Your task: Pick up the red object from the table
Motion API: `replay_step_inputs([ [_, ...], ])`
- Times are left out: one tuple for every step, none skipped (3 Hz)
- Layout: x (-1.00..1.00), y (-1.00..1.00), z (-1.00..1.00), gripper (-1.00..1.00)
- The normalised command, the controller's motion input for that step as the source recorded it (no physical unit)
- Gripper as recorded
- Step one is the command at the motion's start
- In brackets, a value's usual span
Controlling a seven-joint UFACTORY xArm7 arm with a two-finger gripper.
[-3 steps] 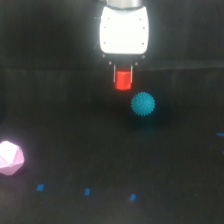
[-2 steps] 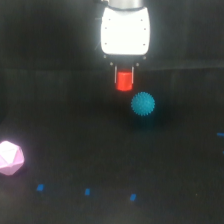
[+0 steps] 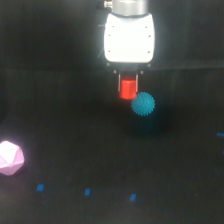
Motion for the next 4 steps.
replay_step_inputs([
  [-0.54, 0.25, -0.36, -1.00],
  [0.10, -0.11, -0.11, -1.00],
  [-0.30, -0.40, -0.23, -1.00],
  [-0.65, -0.28, 0.15, -0.91],
])
